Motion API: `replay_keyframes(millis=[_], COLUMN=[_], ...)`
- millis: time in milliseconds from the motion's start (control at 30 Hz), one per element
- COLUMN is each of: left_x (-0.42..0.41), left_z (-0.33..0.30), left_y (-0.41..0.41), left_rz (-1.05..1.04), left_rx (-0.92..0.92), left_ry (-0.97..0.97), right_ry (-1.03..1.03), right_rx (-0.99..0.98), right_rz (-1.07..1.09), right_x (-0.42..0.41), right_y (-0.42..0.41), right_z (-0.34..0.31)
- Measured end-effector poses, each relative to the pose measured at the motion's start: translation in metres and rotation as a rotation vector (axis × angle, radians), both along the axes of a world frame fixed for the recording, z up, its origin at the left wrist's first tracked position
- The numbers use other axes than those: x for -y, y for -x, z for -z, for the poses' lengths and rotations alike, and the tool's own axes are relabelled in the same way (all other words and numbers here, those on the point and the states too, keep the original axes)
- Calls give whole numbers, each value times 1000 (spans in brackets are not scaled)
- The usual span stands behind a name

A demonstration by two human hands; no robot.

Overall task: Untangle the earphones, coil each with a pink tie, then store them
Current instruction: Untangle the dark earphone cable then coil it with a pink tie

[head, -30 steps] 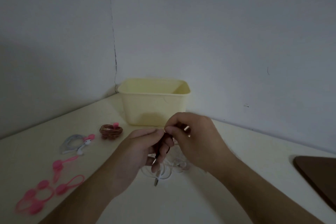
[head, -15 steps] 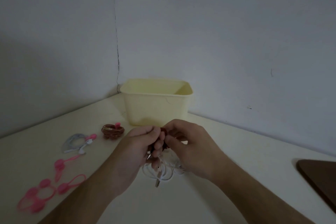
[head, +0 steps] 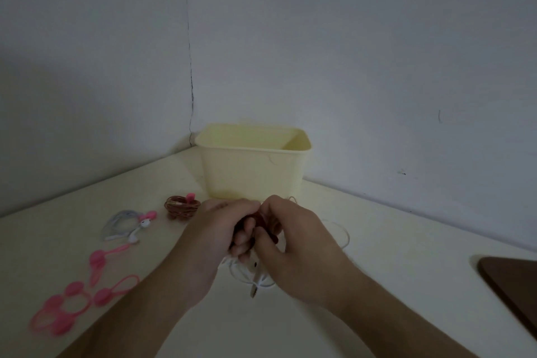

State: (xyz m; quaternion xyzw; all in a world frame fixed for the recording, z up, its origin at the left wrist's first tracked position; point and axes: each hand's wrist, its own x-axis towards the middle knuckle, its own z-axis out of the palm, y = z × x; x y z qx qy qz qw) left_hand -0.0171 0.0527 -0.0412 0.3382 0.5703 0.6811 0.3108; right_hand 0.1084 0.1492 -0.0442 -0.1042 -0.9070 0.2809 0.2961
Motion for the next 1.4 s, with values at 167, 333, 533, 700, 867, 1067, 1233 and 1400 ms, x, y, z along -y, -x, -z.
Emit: replay_keyframes(millis=[167, 333, 533, 700, 867, 1067, 1233, 1400], left_x=[-1, 2, 2, 4, 6, 2, -1, -3], left_z=[2, 2, 3, 3, 4, 10, 11, 14], left_y=[1, 4, 3, 1, 3, 6, 4, 7], left_rz=[-157, -117, 2, 72, 36, -13, -95, -120], left_rx=[64, 102, 73, -100, -78, -40, -190, -196], left_ry=[82, 102, -19, -39, -52, -67, -106, -128], right_ry=[-73, -155, 46, 157, 216, 381, 513, 603], right_rx=[-84, -96, -57, -56, -31, 4, -13, -62], right_rz=[43, -5, 101, 159, 170, 166, 129, 166], right_x=[9, 20, 5, -6, -12, -16, -14, -15], right_y=[5, 4, 3, -1, -1, 2, -1, -2], right_z=[8, 6, 2, -5, -7, -4, -9, -11])
